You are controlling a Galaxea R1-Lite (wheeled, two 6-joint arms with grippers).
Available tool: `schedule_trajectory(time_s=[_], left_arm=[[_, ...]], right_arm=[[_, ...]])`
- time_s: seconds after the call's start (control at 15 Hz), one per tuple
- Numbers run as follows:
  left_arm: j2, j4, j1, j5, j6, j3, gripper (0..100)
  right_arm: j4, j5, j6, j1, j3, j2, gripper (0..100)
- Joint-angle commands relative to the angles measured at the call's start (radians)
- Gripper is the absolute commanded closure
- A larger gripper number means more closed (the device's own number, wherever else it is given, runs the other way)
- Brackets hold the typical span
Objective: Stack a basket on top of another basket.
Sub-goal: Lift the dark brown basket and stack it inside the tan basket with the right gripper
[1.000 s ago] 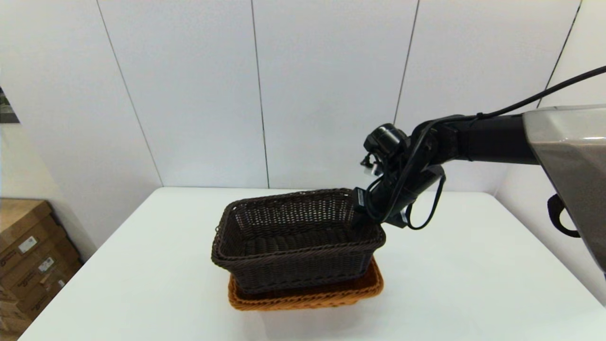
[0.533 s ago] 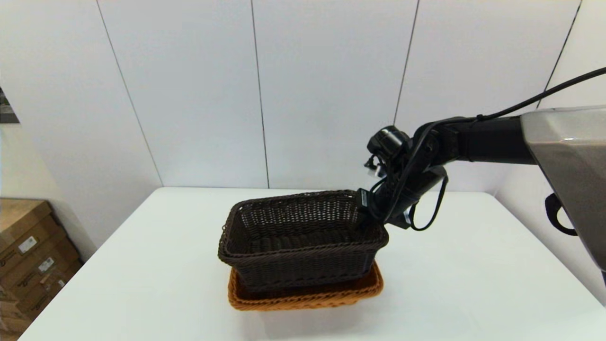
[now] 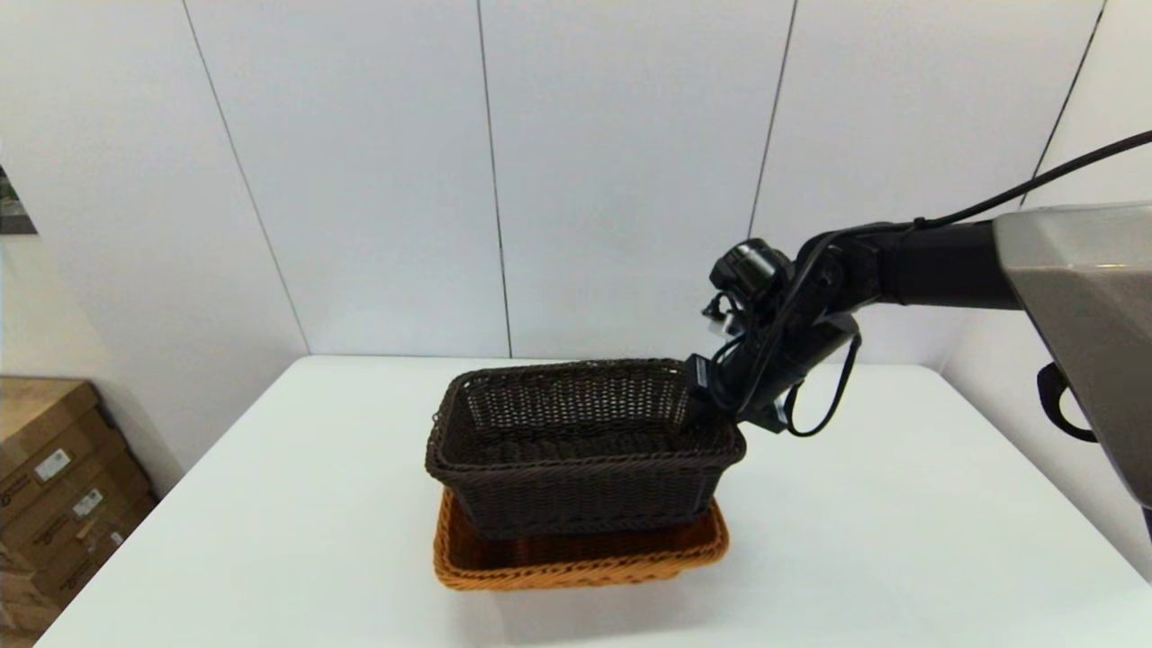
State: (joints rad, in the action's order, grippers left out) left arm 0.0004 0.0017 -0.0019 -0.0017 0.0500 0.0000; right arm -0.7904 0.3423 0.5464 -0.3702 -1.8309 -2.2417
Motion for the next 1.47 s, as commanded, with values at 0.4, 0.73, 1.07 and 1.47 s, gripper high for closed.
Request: schedule_trajectory(time_s=[0.4,0.73,1.07,1.47], left_arm=[[0.000,0.000,-0.001,0.000,0.001,0.000,0],[0.000,0.000,0.000,0.000,0.001,0.000,0],[0.000,0.000,0.000,0.000,0.001,0.000,0],[0.000,0.000,0.000,0.000,0.001,0.000,0]], right_arm=[[0.071,0.003,0.003,0.001,0.071,0.033,100],[0.115,0.018,0.006,-0.001,0.131,0.074,100],[0.188,0.030,0.007,-0.012,0.220,0.113,100],[0.298,0.029,0.004,-0.015,0.315,0.129,100]])
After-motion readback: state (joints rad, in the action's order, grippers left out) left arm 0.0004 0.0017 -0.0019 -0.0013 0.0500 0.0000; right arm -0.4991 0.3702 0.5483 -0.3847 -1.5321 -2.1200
